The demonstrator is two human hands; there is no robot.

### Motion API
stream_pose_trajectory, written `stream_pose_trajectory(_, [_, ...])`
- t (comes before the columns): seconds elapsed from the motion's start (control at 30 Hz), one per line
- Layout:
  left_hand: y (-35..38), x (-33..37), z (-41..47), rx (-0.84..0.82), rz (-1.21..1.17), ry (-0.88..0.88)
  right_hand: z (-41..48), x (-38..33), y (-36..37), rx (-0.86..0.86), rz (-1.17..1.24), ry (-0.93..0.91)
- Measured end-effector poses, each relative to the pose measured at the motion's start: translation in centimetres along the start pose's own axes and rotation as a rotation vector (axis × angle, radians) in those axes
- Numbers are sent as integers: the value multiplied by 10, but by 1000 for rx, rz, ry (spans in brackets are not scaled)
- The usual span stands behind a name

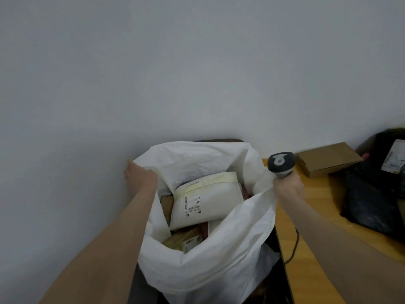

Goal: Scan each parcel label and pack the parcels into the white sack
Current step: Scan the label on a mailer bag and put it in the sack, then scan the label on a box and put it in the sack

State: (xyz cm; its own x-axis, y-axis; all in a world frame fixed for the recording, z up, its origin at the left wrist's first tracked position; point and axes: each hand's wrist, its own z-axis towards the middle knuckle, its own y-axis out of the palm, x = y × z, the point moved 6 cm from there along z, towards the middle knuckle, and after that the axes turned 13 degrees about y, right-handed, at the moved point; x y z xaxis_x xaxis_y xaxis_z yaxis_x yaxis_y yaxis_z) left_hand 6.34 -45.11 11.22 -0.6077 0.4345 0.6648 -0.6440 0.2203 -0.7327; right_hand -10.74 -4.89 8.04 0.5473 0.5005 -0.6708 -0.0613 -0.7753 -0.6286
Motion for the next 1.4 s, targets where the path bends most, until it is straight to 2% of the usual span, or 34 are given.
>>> stream_pose_trajectory(0.1, [-3,22,-15,-1,215,197,-1,6,-9,30,-49,5])
stream_pose_trajectory(0.2, [1,40,-34,-32,213,371,5,9,-22,48,-41,25])
stream_pose_trajectory(0.23, [10,46,-42,-136,127,406,6,9,-23,24,-54,25])
stream_pose_trajectory(0.27, [23,51,-55,-323,18,411,5,8,-23,-7,-66,16])
stream_pose_trajectory(0.33, [51,63,-100,-804,-123,366,0,9,-24,-56,-58,-26])
stream_pose_trajectory(0.37, [61,69,-127,-1001,-109,329,-4,11,-27,-74,-37,-46])
stream_pose_trajectory(0.4, [70,75,-153,-1138,-72,295,-7,13,-31,-92,-13,-61])
stream_pose_trajectory(0.47, [85,84,-194,-1238,35,335,-12,23,-41,-144,37,-66])
stream_pose_trajectory(0.57, [103,98,-234,-1134,108,536,-21,47,-53,-314,183,18])
stream_pose_trajectory(0.7, [105,112,-269,-1060,171,595,-37,89,-61,-593,400,259])
stream_pose_trajectory(0.83, [94,135,-278,-907,269,628,-39,112,-78,-681,450,332])
stream_pose_trajectory(0.93, [92,169,-281,-760,229,706,-34,116,-96,-689,464,332])
stream_pose_trajectory(1.1, [109,243,-301,-550,299,876,-5,124,-139,-629,480,329])
stream_pose_trajectory(1.4, [207,339,-365,-760,310,979,92,146,-233,-344,436,308])
